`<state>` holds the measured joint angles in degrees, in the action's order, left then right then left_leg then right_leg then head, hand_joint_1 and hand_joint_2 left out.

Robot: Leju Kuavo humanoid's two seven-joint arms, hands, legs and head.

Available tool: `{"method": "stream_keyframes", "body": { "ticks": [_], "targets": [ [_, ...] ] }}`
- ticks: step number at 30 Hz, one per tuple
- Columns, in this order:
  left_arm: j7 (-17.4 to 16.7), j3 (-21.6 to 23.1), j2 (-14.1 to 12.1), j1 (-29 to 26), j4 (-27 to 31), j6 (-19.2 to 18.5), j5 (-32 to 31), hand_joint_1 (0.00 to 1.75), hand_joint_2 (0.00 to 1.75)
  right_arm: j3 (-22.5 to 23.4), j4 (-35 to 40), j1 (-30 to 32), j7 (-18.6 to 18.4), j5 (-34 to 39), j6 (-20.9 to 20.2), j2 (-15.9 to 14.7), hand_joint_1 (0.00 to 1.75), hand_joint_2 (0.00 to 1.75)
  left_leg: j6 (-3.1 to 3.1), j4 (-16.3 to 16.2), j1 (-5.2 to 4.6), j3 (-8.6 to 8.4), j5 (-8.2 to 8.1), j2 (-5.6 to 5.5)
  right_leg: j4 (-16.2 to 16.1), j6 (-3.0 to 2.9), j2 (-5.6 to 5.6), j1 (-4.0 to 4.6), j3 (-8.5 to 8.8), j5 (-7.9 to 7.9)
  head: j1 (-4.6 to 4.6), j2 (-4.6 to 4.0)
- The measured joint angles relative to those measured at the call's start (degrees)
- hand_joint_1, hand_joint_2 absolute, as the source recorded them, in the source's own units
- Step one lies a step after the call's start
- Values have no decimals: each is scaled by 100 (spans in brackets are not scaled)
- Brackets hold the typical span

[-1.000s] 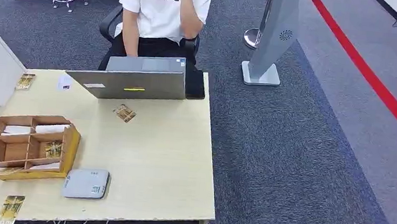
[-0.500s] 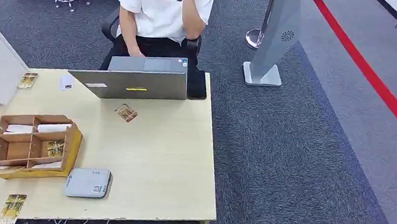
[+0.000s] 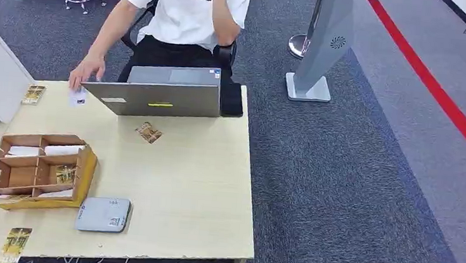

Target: Pass the card to the sensor for recognition and then transmit it.

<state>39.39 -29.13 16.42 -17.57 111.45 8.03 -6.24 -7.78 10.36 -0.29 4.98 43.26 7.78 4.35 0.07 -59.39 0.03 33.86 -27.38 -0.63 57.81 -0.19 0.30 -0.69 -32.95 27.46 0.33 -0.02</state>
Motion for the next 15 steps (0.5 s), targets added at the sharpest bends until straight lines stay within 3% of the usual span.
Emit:
{"method": "stream_keyframes", "body": {
  "ticks": [2, 3, 4, 7, 10, 13, 15],
  "targets": [
    [4, 301, -132, 70, 109, 477, -372, 0, 175, 0, 0, 2, 0, -72, -9, 22, 0, 175, 0, 0, 1, -5, 0, 11, 0, -6, 9, 0, -1, -5, -2, 0],
    [15, 492, -286, 107, 175, 1023, -819, 0, 175, -7, -2, 6, -22, -142, -22, 22, 0, 175, 0, 0, 0, -8, 0, 11, 0, -6, 9, 0, -4, -5, -2, 0],
    [-13, 625, -443, 159, 188, 1275, -1012, 0, 175, -20, -2, 4, -39, -166, -26, 24, 0, 175, -1, -1, 0, -7, 1, 10, 0, -6, 7, 0, -5, -5, -2, 0],
    [-556, 1181, -1090, 525, 186, 1682, -1395, 0, 175, -103, -2, -44, -118, -249, -44, 24, 0, 175, -1, 0, 4, -5, 5, -4, 0, -6, -8, 2, 2, -4, 0, 0],
    [-1142, 1499, -1597, 922, 69, 1448, -1417, 0, 175, -155, -2, -74, -171, -306, -52, 24, 0, 175, -11, 1, 5, -8, 12, -1, 2, -9, -4, 2, 2, -6, -4, 2],
    [-1662, 1728, -2147, 1503, -274, 730, -955, 0, 175, -245, -2, -73, -179, -422, -90, 24, 0, 175, -18, 1, 7, -3, 21, -5, 5, -12, -7, 5, -1, -9, 0, 0],
    [-1816, 1772, -2383, 1869, -524, 439, -707, 0, 175, -282, -2, -90, -177, -453, -125, 22, 0, 175, -19, 1, 7, -5, 21, 0, 7, -18, -3, 6, 0, -16, -2, 0]
  ]
}}
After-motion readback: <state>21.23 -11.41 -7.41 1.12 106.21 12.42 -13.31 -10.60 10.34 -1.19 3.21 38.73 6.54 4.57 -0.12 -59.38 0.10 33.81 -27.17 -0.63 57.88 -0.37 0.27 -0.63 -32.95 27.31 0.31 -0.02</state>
